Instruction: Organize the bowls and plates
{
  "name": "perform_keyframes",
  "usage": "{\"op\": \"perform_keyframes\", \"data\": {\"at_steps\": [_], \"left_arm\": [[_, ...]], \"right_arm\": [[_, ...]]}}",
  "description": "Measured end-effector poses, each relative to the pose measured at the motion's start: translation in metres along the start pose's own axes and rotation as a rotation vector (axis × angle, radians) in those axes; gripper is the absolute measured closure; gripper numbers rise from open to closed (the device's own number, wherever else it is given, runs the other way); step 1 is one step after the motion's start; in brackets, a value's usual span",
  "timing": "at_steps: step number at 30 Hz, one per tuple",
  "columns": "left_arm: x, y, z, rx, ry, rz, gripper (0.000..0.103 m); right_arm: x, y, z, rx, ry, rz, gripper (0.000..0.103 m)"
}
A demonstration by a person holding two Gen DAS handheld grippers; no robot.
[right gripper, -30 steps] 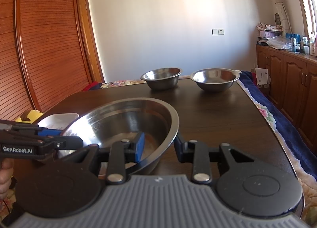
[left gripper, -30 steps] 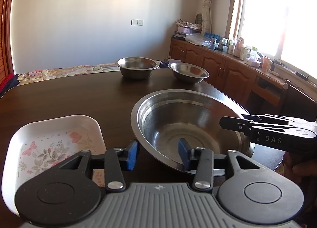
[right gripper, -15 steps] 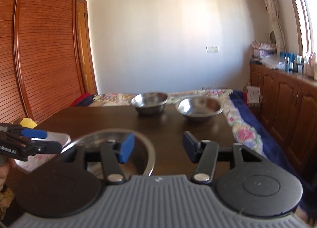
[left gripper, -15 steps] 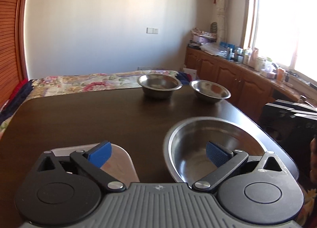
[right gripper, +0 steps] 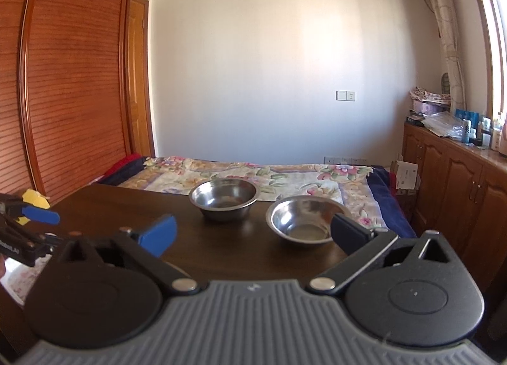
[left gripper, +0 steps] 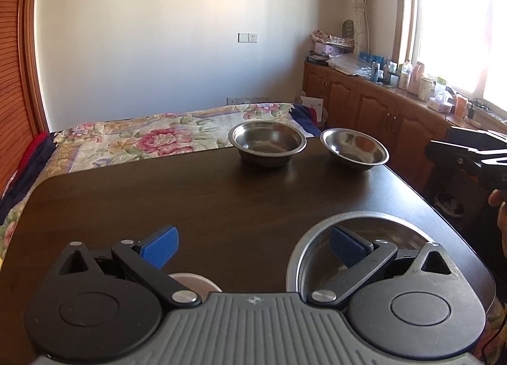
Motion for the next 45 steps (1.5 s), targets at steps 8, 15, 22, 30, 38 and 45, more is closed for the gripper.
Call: {"op": "perform_keyframes", "data": {"at_steps": [8,15,22,30,38,45], "left_arm": [[-0.018,-0.002,0.013,0.027,0.025,0.035,0.0],[-0.042,-0.003,0.031,0.0,0.033,0.097,0.0],[-0.07,-0.001,0.06,0.032,0.02,0.119,0.007],[-0.082,-0.001,0.098,0.072,0.017,0.074,0.024],[-0.091,0.007,0.131,0.047,0.019,0.059,0.033],[-0.095,0.016,0.156,0.055,0.041,0.027,0.044]], "right_arm": [[-0.02,-0.009,0.024,-0.03,0.024,-0.061,0.0],[-0.033,-0.021,0.053,-0.081,0.067,-0.05,0.0],[-0.041,-0.021,0.091,-0.134,0.118,-0.043,0.002],[-0.031,-0.013,0.13,-0.178,0.187,-0.014,0.029],[-0.029,-0.011,0.158,-0.189,0.249,-0.015,0.045],[-0.027,-0.011,0.18,-0.194,0.292,-0.009,0.053]]}}
Point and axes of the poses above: each gripper's, at about its wrist camera, not at the fingertips, and z roughly the way its jaws point, y to its left, x to its underside, the point moved 3 cm from there along z, roughly the way its jaws point, and after that the axes turned 1 degree about x, right-handed, at the moved point
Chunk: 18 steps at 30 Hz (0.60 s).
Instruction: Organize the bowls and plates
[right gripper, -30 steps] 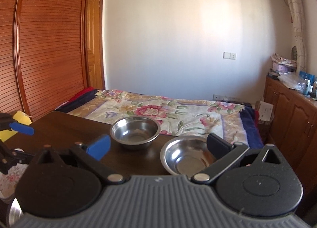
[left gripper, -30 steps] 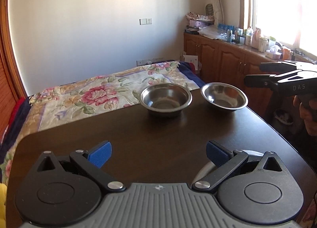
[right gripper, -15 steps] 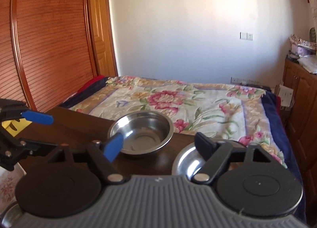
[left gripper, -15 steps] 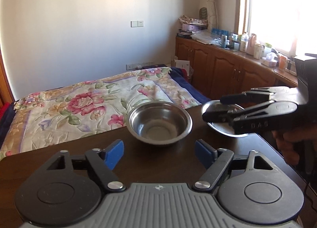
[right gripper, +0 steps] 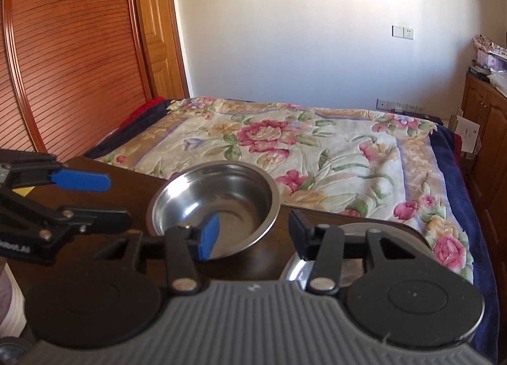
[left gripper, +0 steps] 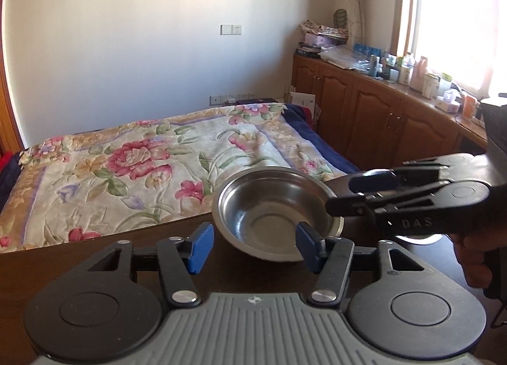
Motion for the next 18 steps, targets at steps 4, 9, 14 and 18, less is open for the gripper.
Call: {"op": "perform_keyframes", "data": {"at_steps": [4,9,14,18], "left_arm": [[-0.001,0.008,0.015,0.007,0.019,-0.034,0.046],[0.002,0.014,0.027,0.019,0.037,-0.064,0.048],[0.004,0.019,0.038,0.039,0.066,-0.09,0.051],[0.006,0.018,0.041,0.044,0.075,-0.09,0.059]], "right_arm": [[0.001,-0.004,0.01,-0.008,0.03,0.018,0.054],[-0.001,-0.007,0.016,-0.024,0.049,0.047,0.054],[0.0,-0.006,0.02,-0.044,0.074,0.059,0.055],[0.001,-0.004,0.024,-0.055,0.092,0.064,0.057]]}}
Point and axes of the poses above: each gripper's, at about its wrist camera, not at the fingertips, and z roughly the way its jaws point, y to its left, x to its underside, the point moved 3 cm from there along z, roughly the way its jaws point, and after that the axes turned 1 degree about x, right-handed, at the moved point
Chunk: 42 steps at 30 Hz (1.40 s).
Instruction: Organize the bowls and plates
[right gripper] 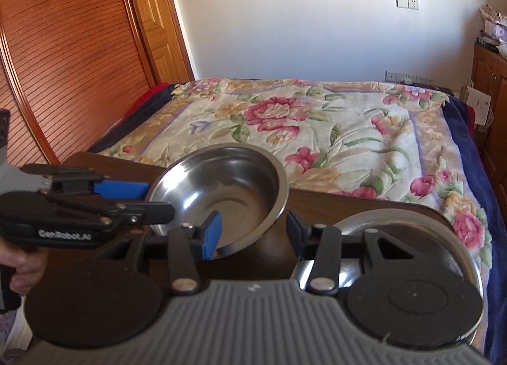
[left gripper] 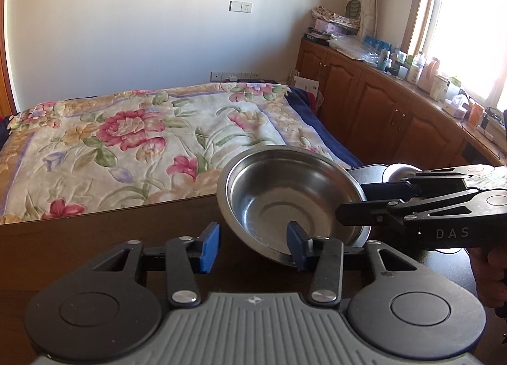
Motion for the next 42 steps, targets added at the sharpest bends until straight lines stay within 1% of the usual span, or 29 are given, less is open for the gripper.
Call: {"op": "perform_keyframes", "data": {"at_steps": [1,6,12,16,22,30,42], "left_arm": [[0.0,0.0,0.0,0.002,0.003,-0.002,0.062],[0.0,0.003,0.0,-0.01,0.006,-0.006,0.068],[0.003,0.003,-0.005,-0.015,0.013,-0.005,0.072],[0.004,0.002,-0.012,-0.011,0.003,-0.003,0.072],[-0.001,-0.006,-0.034,-0.008,-0.026,0.01,0.072],[-0.005,-0.02,-0.063,0.001,-0.059,0.029,0.072],[-0.001,-0.037,-0.105,0.03,-0.104,0.067,0.072]], "right_arm": [[0.0,0.0,0.001,-0.004,0.004,0.002,0.058],[0.001,0.001,0.004,-0.012,0.021,0.005,0.063],[0.004,-0.003,0.001,-0.039,0.024,0.046,0.072],[0.004,-0.002,-0.005,-0.048,0.014,0.054,0.077],[0.004,0.003,-0.019,-0.057,-0.011,0.064,0.077],[-0.002,0.012,-0.047,-0.046,-0.05,0.045,0.077],[0.001,0.018,-0.081,-0.027,-0.086,0.045,0.077]]}}
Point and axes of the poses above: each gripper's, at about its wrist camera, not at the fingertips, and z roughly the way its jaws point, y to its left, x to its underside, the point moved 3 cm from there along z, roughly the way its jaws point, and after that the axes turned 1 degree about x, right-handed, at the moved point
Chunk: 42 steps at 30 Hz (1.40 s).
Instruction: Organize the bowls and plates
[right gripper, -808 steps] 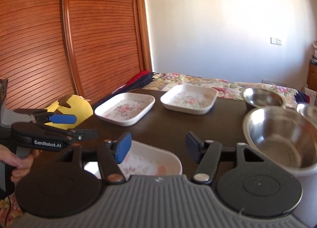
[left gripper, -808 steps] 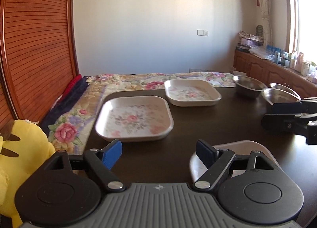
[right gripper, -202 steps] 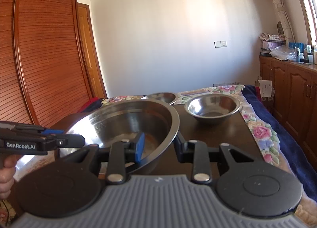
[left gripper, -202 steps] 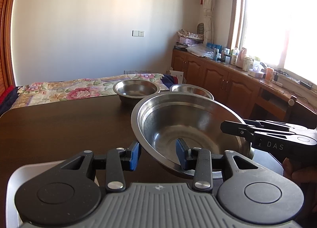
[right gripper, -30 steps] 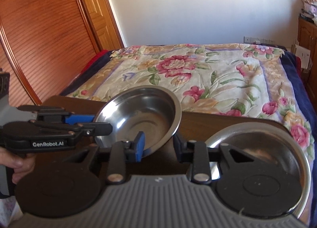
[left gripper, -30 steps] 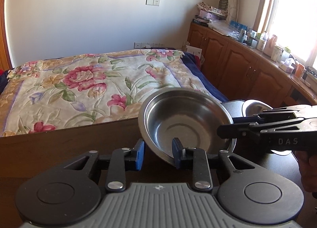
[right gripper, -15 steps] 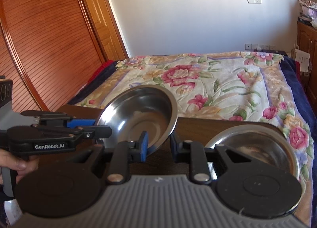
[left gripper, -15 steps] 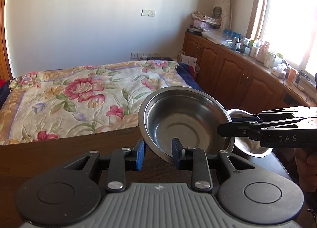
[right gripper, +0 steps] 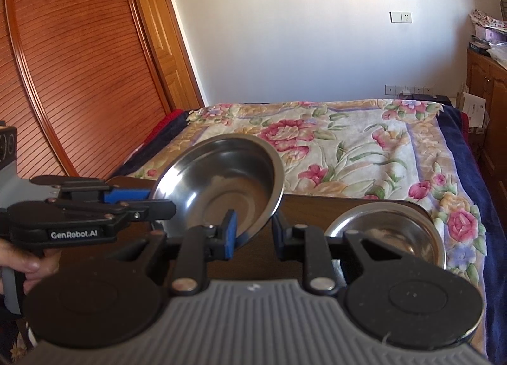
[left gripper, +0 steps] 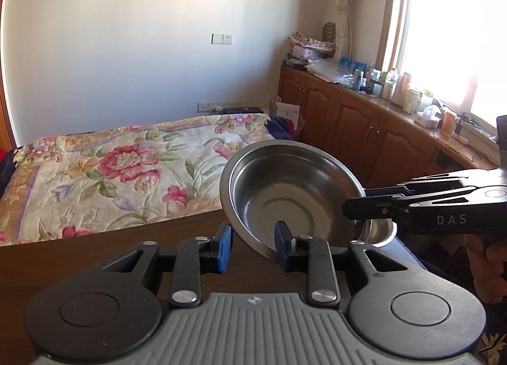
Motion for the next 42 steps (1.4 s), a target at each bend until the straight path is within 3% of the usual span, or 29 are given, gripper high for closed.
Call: {"op": "perform_keyframes", "data": {"at_steps": [15,42], "left_arm": [[0.024,-0.019,-0.047,0.031,-0.029,0.026,0.072],[0.112,-0.049,-0.103,0.053,-0.031,0.056,0.072]], "right_arm": [[0.015,0.019,-0.039,0.013,-0.024,-0.013,0.077],[0.094,0.059,-0.084,-0.01,-0.012,0.024,0.077]]}}
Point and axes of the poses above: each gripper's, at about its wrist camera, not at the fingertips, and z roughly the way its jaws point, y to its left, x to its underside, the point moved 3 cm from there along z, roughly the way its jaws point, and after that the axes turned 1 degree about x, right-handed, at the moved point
